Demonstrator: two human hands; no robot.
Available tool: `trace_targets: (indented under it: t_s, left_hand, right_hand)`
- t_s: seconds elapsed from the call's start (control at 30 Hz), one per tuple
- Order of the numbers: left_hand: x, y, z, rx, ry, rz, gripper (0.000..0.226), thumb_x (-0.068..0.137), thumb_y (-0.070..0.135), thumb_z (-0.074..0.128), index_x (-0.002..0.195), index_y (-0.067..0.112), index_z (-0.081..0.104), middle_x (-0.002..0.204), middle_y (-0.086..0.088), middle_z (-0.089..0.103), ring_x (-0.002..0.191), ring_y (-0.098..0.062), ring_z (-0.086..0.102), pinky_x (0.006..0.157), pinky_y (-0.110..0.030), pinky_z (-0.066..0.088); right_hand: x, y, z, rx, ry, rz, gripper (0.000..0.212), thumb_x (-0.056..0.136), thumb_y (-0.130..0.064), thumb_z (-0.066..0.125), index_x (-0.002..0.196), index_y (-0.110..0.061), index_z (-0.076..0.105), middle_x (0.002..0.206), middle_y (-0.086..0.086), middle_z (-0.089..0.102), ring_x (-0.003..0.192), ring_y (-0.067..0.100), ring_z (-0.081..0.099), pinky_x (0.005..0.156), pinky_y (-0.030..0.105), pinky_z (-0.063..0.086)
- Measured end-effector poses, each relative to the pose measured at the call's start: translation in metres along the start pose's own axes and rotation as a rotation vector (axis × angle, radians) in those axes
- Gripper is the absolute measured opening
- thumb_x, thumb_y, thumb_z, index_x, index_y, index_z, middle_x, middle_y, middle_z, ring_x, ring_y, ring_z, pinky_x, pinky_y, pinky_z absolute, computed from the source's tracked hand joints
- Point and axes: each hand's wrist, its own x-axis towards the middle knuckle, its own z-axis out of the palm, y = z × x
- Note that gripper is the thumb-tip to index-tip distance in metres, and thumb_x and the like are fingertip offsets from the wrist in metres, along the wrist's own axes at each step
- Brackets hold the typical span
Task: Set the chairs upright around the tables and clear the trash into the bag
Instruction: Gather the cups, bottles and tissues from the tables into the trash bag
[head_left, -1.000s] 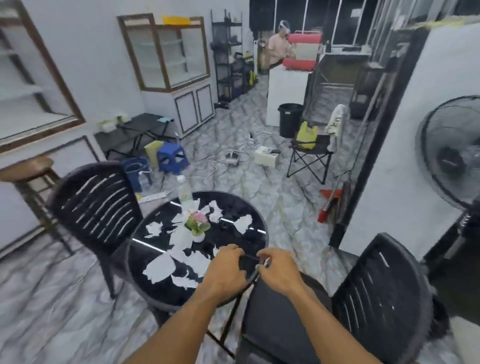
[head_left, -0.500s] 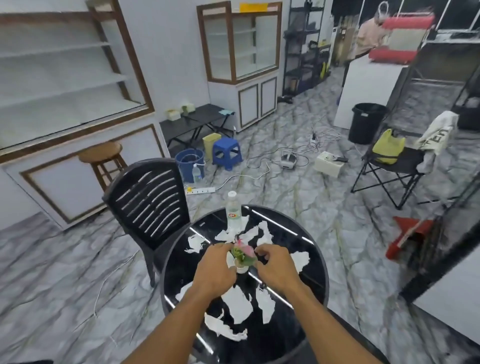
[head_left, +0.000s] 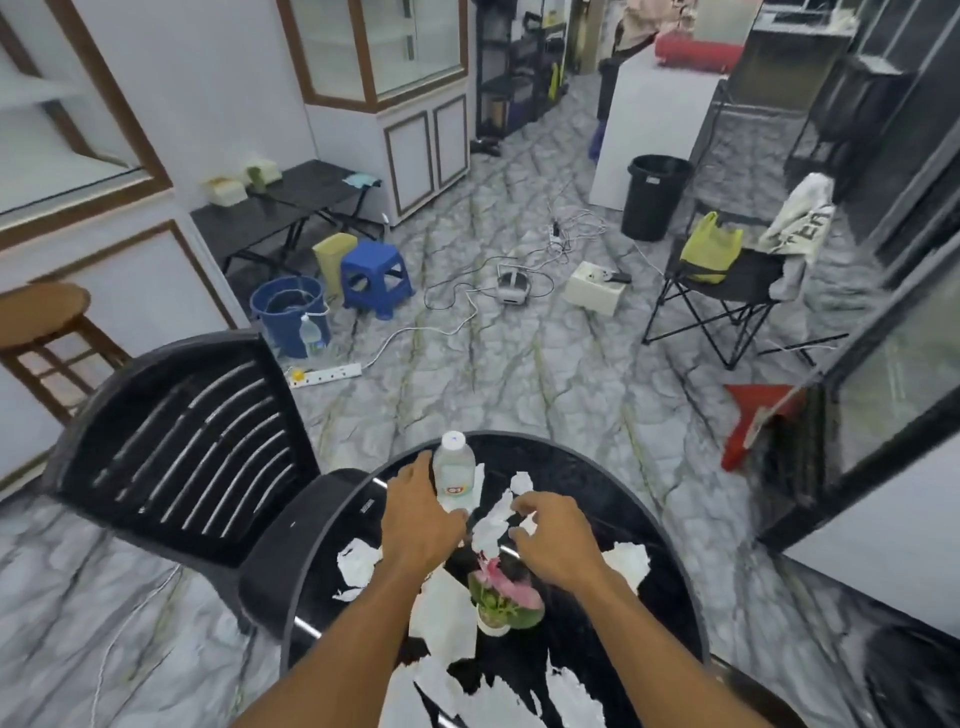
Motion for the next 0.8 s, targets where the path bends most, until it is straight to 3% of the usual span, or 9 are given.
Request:
trace_targets:
  t_s: [0.07,0.13,0.3,0.47,0.6,0.8]
  left_hand:
    - [0.020,-0.009,0.007,-0.047,-0.018,-0.024,0.099,0.055,0.043,0.078,0.142,0.031,0.033,0.121,0.002,0.055,0.105,-0.024,0.058,0.085,-0.046,0.054]
    - [0.034,-0.012,0.014,-0.090,-0.025,-0.023,0.100,0.051,0.048,0.081,0.139,0.033,0.036,0.124,0.004,0.057,0.107,-0.023,0.059,0.084,-0.046,0.056]
    - [0.050,0.001,0.026,-0.122,-0.035,0.004,0.063,0.064,0.033,0.084,0.116,0.033,0.048,0.104,0.010,0.061,0.100,-0.020,0.059,0.085,-0.043,0.053]
    - [0.044,0.023,0.031,-0.035,-0.085,0.151,0.062,0.067,0.032,0.080,0.121,0.033,0.049,0.104,0.007,0.063,0.102,-0.021,0.058,0.085,-0.039,0.050]
    - [0.019,0.065,0.036,-0.019,-0.125,0.291,0.066,0.069,0.036,0.080,0.123,0.038,0.042,0.103,0.005,0.060,0.098,-0.020,0.056,0.082,-0.035,0.047]
    - [-0.059,0.147,0.066,-0.047,-0.226,0.497,0.070,0.068,0.041,0.078,0.126,0.041,0.039,0.111,0.004,0.063,0.101,-0.023,0.059,0.085,-0.043,0.052]
  right_hand:
    - [0.012,-0.004,0.009,0.000,-0.002,0.018,0.035,0.084,-0.022,0.068,0.119,-0.021,0.067,0.119,-0.004,0.069,0.107,0.016,0.063,0.093,0.031,0.051]
    - [0.020,-0.005,0.015,0.002,-0.004,0.044,0.036,0.084,-0.022,0.068,0.119,-0.021,0.067,0.121,-0.005,0.068,0.110,0.016,0.062,0.095,0.032,0.050]
    - [0.026,0.000,0.016,-0.011,0.017,0.087,0.036,0.086,-0.023,0.066,0.122,-0.022,0.065,0.124,-0.006,0.067,0.109,0.012,0.062,0.093,0.026,0.048]
    - [0.016,0.009,-0.007,-0.014,0.080,0.126,0.038,0.086,-0.024,0.066,0.124,-0.022,0.065,0.126,-0.006,0.066,0.114,0.014,0.060,0.099,0.033,0.048]
    - [-0.012,0.028,-0.037,0.032,0.194,0.175,0.036,0.085,-0.024,0.069,0.121,-0.023,0.066,0.122,-0.007,0.067,0.108,0.011,0.062,0.094,0.028,0.048]
    - [-0.098,0.084,-0.082,0.150,0.363,0.269,0.035,0.083,-0.023,0.069,0.118,-0.021,0.068,0.117,-0.007,0.068,0.108,0.012,0.062,0.094,0.025,0.048]
